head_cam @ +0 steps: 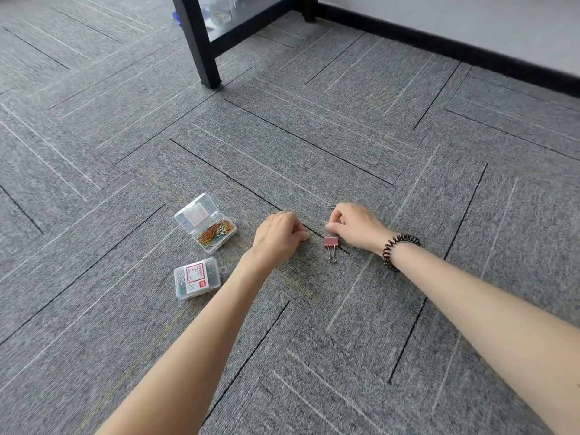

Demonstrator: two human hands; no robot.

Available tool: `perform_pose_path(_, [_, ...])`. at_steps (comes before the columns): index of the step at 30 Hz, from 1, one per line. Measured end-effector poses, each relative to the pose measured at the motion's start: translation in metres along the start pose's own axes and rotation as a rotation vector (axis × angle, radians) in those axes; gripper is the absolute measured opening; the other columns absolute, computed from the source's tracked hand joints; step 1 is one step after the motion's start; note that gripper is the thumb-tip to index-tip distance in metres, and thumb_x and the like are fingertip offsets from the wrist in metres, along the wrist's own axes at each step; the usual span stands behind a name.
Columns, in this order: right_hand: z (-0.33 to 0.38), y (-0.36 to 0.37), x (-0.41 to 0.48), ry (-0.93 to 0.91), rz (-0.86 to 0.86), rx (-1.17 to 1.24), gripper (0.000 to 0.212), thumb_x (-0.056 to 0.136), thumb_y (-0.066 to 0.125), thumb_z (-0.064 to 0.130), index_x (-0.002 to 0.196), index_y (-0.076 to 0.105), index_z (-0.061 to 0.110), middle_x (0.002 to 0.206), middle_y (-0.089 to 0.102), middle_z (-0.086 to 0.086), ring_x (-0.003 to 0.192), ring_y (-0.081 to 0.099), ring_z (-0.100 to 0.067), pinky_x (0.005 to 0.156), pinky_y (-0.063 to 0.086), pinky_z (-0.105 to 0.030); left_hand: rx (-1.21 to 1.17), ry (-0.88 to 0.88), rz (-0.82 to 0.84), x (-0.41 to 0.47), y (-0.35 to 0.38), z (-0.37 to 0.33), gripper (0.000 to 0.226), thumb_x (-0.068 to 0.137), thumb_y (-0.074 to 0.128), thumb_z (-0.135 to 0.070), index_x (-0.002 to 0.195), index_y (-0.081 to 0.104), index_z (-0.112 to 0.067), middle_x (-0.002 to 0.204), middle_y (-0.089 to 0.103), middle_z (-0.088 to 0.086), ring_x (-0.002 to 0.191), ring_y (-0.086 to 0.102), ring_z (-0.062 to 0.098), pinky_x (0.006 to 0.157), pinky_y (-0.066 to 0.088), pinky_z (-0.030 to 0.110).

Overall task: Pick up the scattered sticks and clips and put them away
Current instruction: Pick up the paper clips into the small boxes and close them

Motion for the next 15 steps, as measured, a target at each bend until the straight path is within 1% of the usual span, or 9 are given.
perform_pose_path(2, [-0.003,-0.002,0.004,0.037,-0.021,0.117,0.013,0.096,0.051,0.024,0.099,0.051,0.011,0.086,0.050,0.005,0.073,0.046,-0.006,0.064,0.036,-0.024,0.013,-0.009,0.006,0.001,0.002,0.001,0.018,0.093,0.058,-0.033,0.088,0.054,-0.016,0.099,0.057,0.004,0.095,0.051,0.019,0.082,0.039,0.031])
perform_pose_path(3, [-0.006,-0.005,0.006,0.059,-0.047,0.195,0.010,0.097,0.049,0.020,0.099,0.049,0.010,0.088,0.052,0.002,0.074,0.048,-0.007,0.062,0.040,-0.025,-0.008,-0.024,0.003,0.002,0.003,0.002,0.019,0.096,0.054,-0.033,0.090,0.052,-0.015,0.099,0.055,0.003,0.094,0.050,0.019,0.083,0.038,0.031])
perform_pose_path(5, [-0.010,-0.012,0.010,0.087,-0.098,0.376,0.004,0.097,0.047,0.011,0.099,0.045,0.008,0.090,0.059,-0.005,0.072,0.055,-0.012,0.060,0.050,-0.028,-0.111,-0.060,0.005,0.001,0.003,0.003,0.020,0.099,0.046,-0.032,0.092,0.046,-0.014,0.094,0.052,0.001,0.085,0.047,0.017,0.078,0.038,0.032])
perform_pose_path(6, [-0.012,-0.015,0.012,0.090,-0.113,0.458,0.003,0.096,0.046,0.006,0.098,0.045,0.008,0.089,0.062,-0.009,0.070,0.057,-0.013,0.059,0.051,-0.026,-0.183,-0.071,0.008,0.001,0.002,0.001,0.019,0.100,0.043,-0.031,0.093,0.043,-0.014,0.091,0.052,0.001,0.079,0.046,0.016,0.074,0.040,0.033])
perform_pose_path(9, [-0.014,-0.024,0.016,0.074,-0.126,0.572,0.014,0.094,0.045,-0.003,0.094,0.046,0.011,0.080,0.065,-0.013,0.062,0.058,-0.015,0.052,0.047,-0.022,-0.342,-0.067,0.003,0.004,-0.001,-0.006,0.011,0.101,0.040,-0.020,0.100,0.042,-0.009,0.090,0.060,0.009,0.072,0.050,0.018,0.069,0.048,0.038])
perform_pose_path(11, [-0.017,-0.026,0.016,0.097,-0.124,0.627,0.018,0.092,0.043,-0.007,0.095,0.049,0.009,0.078,0.065,-0.014,0.061,0.057,-0.016,0.051,0.045,-0.023,-0.377,-0.044,0.007,0.008,-0.001,-0.013,0.011,0.100,0.038,-0.010,0.107,0.045,-0.006,0.092,0.064,0.012,0.069,0.052,0.015,0.058,0.046,0.029])
perform_pose_path(12, [-0.020,-0.026,0.015,0.117,-0.121,0.662,0.021,0.091,0.041,-0.009,0.097,0.052,0.007,0.078,0.065,-0.014,0.060,0.056,-0.015,0.050,0.045,-0.022,-0.383,-0.033,0.018,0.010,0.001,-0.017,0.015,0.098,0.036,-0.006,0.110,0.046,-0.006,0.091,0.063,0.012,0.066,0.050,0.013,0.053,0.041,0.025])
perform_pose_path(13, [-0.023,-0.025,0.013,0.138,-0.118,0.690,0.025,0.089,0.038,-0.011,0.098,0.054,0.006,0.078,0.064,-0.014,0.059,0.054,-0.014,0.049,0.044,-0.022,-0.381,-0.030,0.035,0.013,0.004,-0.021,0.020,0.097,0.035,-0.004,0.111,0.048,-0.006,0.090,0.062,0.011,0.063,0.048,0.011,0.050,0.037,0.022])
perform_pose_path(15, [-0.031,-0.023,0.011,0.175,-0.115,0.713,0.031,0.086,0.036,-0.013,0.098,0.059,0.003,0.077,0.062,-0.012,0.055,0.050,-0.011,0.046,0.040,-0.019,-0.361,-0.024,0.057,0.021,0.008,-0.028,0.024,0.096,0.034,-0.004,0.110,0.053,-0.008,0.088,0.060,0.006,0.061,0.046,0.010,0.049,0.035,0.022])
Point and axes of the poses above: each hand's wrist, its own x-axis towards the middle knuckle, its own y-axis out of the palm, z = x × y, the point moved 9 cm from there along x, towards the middle knuckle
